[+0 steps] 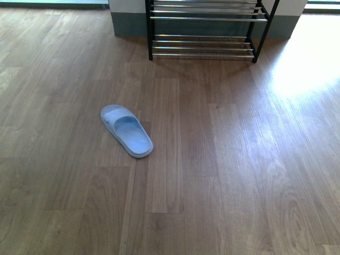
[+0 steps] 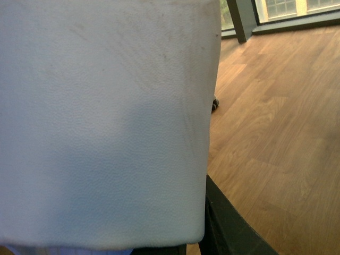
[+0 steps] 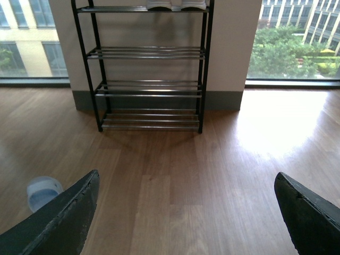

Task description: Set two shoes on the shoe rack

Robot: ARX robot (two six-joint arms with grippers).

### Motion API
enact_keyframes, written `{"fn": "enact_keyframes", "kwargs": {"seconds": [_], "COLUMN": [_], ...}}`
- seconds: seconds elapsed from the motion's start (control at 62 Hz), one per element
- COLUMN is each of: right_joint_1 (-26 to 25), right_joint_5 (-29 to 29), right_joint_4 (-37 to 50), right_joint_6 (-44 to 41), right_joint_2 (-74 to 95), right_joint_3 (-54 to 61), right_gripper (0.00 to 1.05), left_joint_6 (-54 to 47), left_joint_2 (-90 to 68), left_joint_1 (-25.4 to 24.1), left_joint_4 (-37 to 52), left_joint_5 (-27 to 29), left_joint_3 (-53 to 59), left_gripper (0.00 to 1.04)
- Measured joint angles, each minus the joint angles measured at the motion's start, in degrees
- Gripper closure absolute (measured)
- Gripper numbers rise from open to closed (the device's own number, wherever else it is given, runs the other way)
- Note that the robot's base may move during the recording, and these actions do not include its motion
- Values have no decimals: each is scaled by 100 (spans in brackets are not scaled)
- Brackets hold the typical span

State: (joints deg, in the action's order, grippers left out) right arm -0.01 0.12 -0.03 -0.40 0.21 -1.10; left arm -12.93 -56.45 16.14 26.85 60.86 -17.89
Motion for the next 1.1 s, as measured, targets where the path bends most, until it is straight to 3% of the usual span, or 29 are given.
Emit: {"fn": "enact_keyframes", "kwargs": {"seconds": [1.097], "right_joint_1": [0], "right_joint_5": [-20], "right_joint_4": [0], "right_joint_6": [0], "right_joint_2": [7], "right_joint_3": [0], "right_gripper": [9], "left_joint_6": [-55], "left_joint_2": [-20], "left_joint_1": [24], "left_joint_4": [-24], "left_joint_5": [-22], "left_joint_3": [20], "left_gripper": [103]}}
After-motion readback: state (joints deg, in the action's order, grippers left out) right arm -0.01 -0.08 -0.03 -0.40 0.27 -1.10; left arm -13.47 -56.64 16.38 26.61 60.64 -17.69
